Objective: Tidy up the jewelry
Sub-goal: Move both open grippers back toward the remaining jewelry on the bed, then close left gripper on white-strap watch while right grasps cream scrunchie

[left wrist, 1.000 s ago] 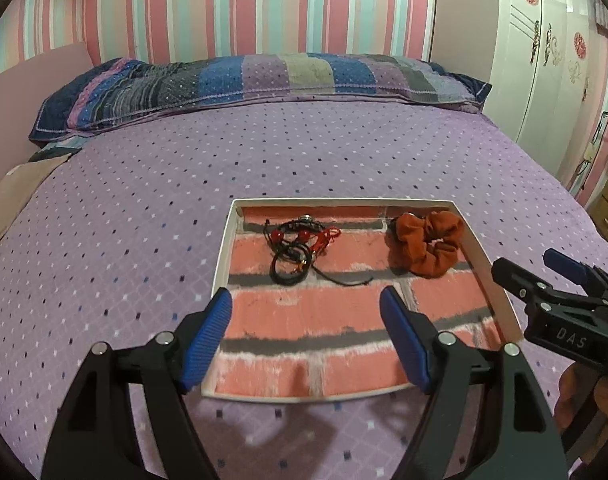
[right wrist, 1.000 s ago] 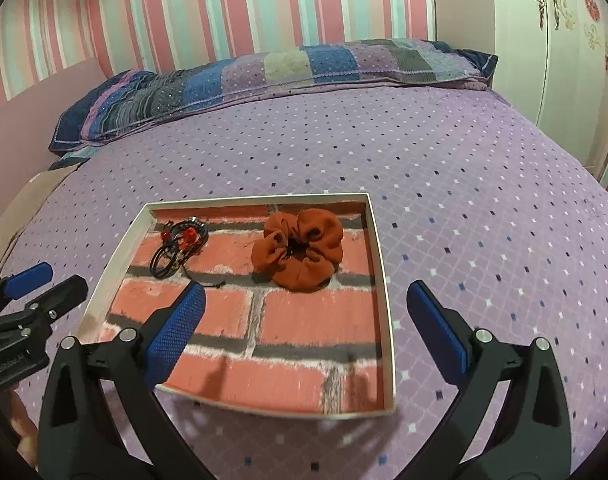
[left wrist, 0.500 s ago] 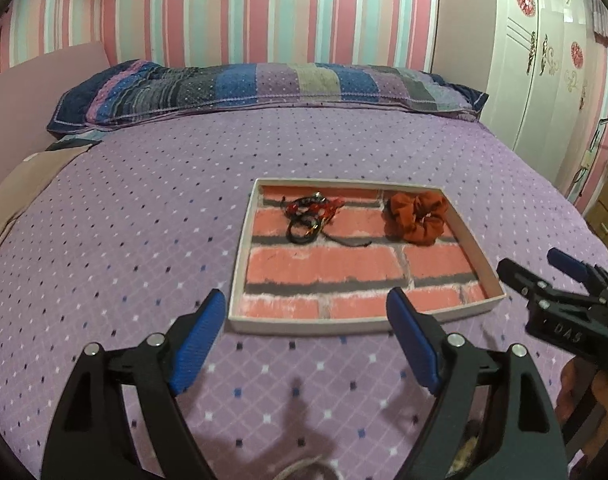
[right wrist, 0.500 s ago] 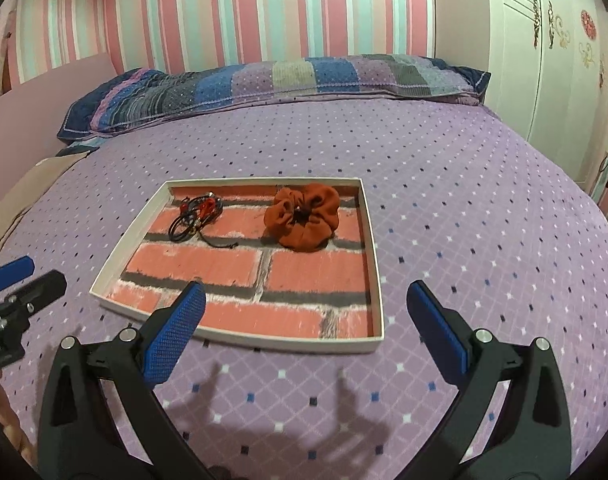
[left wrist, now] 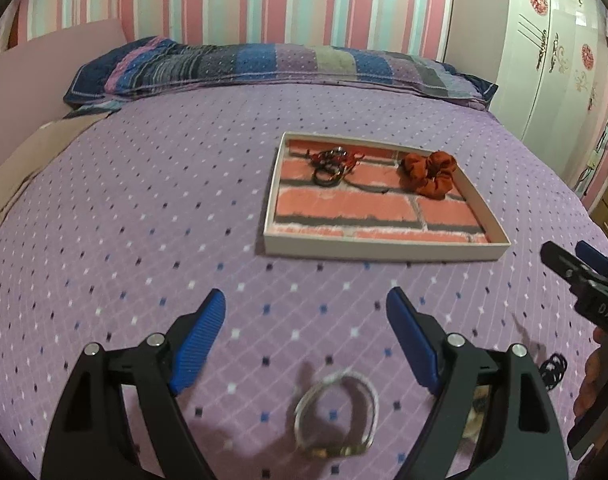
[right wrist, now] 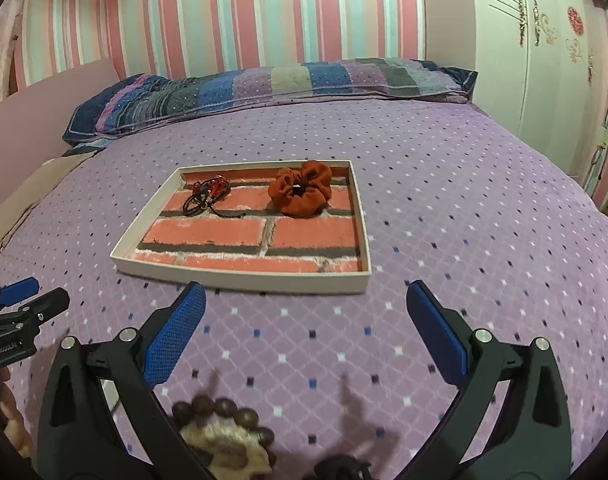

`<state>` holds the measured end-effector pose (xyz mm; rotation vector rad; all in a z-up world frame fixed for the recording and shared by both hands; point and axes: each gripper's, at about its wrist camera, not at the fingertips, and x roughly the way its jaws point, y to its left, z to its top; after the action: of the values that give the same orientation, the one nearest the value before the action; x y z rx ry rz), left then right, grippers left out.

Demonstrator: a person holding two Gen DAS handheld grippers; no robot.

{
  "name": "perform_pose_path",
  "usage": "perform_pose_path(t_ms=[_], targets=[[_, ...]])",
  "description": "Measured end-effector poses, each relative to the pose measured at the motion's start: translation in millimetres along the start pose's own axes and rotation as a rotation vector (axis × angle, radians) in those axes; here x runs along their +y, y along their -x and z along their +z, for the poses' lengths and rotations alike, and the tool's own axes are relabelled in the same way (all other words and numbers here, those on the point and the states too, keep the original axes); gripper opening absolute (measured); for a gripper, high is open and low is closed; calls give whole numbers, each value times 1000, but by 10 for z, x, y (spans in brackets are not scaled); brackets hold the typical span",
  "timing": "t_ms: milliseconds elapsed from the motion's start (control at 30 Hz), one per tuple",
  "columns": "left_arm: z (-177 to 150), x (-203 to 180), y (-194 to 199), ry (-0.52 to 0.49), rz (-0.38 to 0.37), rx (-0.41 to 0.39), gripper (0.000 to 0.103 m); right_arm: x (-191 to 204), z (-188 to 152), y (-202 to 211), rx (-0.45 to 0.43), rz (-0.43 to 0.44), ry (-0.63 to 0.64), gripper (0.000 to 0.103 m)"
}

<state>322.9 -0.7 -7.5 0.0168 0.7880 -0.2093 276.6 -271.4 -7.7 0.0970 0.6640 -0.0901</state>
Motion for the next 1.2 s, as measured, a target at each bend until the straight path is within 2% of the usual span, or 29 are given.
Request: perform_pose_path(t_ms=[100, 433, 733, 933, 1200], targets=[[-132, 57, 39, 18, 3, 11, 81, -9, -132, 106, 3, 6, -17, 97], [-417, 17, 118, -22, 37, 9, 81, 131, -521, 374, 2, 24, -16, 83], [-524, 26, 138, -36, 41, 22, 81, 362, -791, 389, 48, 44, 39, 75], [-545, 82, 122, -29, 43, 31, 81, 406, -886, 365, 75, 50, 46, 67], [-577, 131, 52, -36, 41, 52, 80, 477, -1012, 357, 100, 54, 65, 63]])
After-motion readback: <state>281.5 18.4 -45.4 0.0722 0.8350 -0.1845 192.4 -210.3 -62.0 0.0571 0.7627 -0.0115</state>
